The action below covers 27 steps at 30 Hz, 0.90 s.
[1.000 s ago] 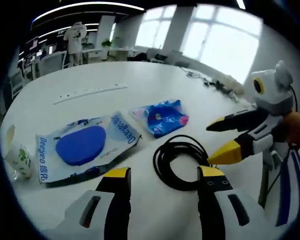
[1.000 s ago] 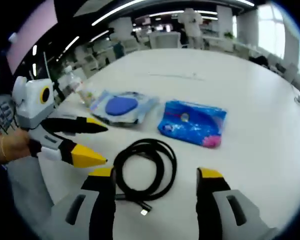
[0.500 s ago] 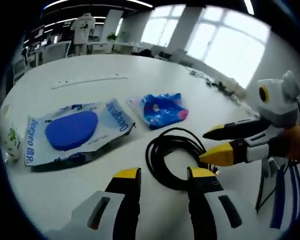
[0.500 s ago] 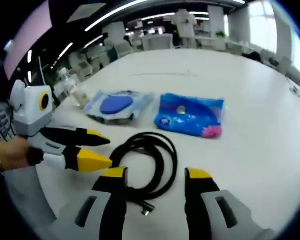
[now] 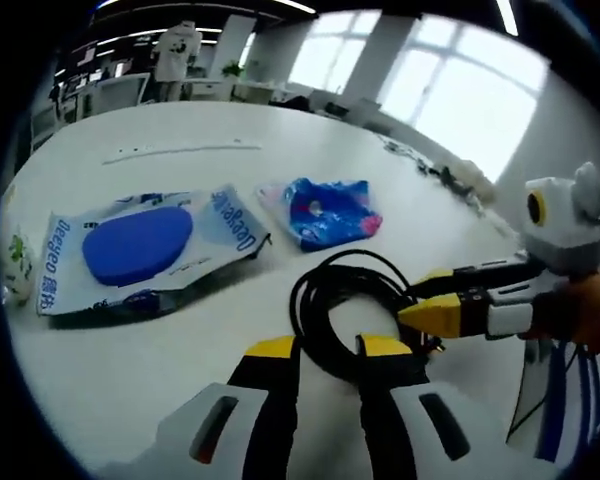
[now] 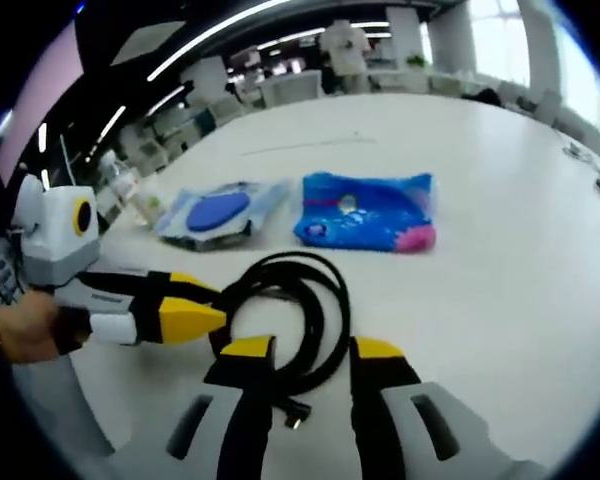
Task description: Arrange the tabletop items into an orderly group along one side of the table until the central work area is clear of visible clutter.
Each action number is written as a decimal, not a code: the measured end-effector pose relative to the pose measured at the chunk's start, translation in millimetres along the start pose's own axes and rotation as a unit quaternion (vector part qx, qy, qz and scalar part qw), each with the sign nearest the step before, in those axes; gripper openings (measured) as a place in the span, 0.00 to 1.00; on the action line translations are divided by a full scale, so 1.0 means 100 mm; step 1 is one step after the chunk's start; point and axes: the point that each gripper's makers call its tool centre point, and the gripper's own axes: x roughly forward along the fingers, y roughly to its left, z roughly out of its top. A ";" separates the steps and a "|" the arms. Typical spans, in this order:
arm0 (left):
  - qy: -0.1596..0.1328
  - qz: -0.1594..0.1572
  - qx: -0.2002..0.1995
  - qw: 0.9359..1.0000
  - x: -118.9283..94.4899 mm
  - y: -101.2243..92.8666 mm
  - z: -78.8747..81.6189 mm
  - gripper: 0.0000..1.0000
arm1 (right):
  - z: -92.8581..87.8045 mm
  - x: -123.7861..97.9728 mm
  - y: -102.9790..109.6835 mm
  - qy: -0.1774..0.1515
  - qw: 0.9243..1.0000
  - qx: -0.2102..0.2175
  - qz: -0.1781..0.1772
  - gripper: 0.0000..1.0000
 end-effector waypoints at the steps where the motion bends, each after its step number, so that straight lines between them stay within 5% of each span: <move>1: 0.001 0.000 0.002 1.000 0.00 0.00 0.00 0.19 | 0.01 0.00 -0.01 -0.003 1.000 0.007 -0.002 0.24; 27: -0.006 0.001 -0.065 0.998 0.00 0.00 0.02 0.04 | 0.09 -0.05 -0.05 -0.029 0.997 0.071 -0.001 0.00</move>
